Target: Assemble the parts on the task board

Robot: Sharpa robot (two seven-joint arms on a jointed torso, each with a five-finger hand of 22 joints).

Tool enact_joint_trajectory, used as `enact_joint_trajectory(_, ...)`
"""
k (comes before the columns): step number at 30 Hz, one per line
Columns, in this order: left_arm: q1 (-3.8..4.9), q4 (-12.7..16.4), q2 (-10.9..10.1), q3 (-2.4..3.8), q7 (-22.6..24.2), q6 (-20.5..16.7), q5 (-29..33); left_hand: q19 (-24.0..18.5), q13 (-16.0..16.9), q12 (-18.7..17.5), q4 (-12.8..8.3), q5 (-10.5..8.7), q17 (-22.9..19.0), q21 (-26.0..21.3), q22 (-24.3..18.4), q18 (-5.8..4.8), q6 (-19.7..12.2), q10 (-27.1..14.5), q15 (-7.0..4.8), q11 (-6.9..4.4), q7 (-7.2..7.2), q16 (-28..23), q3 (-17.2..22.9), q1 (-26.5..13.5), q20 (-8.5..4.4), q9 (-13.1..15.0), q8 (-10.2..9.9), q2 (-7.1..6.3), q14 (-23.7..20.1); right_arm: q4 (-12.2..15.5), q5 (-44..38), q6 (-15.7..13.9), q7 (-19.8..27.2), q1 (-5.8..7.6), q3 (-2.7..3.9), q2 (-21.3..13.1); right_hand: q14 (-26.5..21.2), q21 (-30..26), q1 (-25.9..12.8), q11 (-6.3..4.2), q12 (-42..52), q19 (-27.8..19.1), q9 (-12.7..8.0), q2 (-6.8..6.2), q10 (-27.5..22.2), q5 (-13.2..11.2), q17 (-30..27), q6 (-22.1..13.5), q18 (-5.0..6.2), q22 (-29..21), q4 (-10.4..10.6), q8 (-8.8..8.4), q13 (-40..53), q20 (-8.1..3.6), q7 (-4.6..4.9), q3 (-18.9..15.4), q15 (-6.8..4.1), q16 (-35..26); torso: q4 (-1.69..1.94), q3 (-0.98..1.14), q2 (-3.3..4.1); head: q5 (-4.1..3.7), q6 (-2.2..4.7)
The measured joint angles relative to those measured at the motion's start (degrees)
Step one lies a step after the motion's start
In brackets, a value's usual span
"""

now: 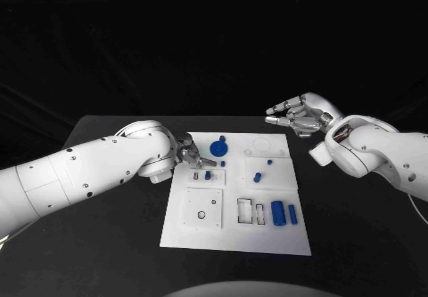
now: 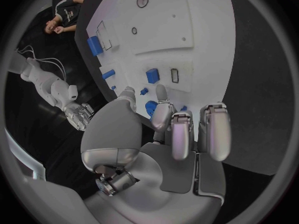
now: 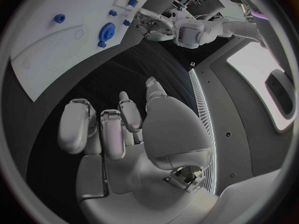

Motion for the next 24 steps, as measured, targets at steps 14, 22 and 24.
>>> enact_joint_trajectory(14,3.83,-12.6,3.2,1.56,0.4,8.0,4.8,0.1,-1.9,-1.2,0.0,-0.22,0.0,-0.4,0.0,0.00,-2.5,-2.0,1.83,2.09,2.57,0.0,-0.9,3.6,2.03,-5.8,-5.1,0.73,0.0,-0.6,0.0,0.0,0.0,-0.31,-0.02,0.3,0.0,0.0,0.0,0.00,0.0,0.0,0.0,0.00,0.0,0.0,0.0,0.0,0.00,0.0,0.0,0.00,0.0,0.00,0.00,0.0,0.00,0.0,0.13,0.01,-0.03,0.29,0.76)
enact_joint_trajectory(22,4.01,-19.3,7.2,0.06,0.8,9.5,2.1,0.1,-1.1,-0.3,0.0,-0.22,0.0,-0.4,0.0,0.00,-1.0,-1.7,1.83,1.93,2.07,0.0,-0.9,3.2,2.03,-6.4,-5.1,1.27,0.0,-0.7,0.0,0.0,0.1,-0.33,-0.01,0.7,0.0,0.0,0.0,0.00,0.0,0.0,0.0,0.00,0.0,0.0,0.0,0.0,0.00,0.0,0.0,0.00,0.0,0.00,0.00,0.0,0.00,0.0,0.04,-0.08,0.10,0.73,1.01)
enact_joint_trajectory(24,3.99,-20.8,8.1,-0.42,1.0,9.8,1.4,0.1,-0.9,-0.2,0.0,-0.22,0.0,-0.4,0.0,0.00,-0.5,-1.4,1.83,1.69,1.96,0.0,-0.9,3.6,2.03,-6.6,-5.1,1.63,0.0,-0.7,0.0,0.0,0.1,-0.35,-0.01,0.7,0.0,0.0,0.0,0.00,0.0,0.0,0.0,0.00,0.0,0.0,0.0,0.0,0.00,0.0,0.0,0.00,0.0,0.00,0.00,0.0,0.00,0.0,-0.01,-0.10,0.13,0.77,1.03)
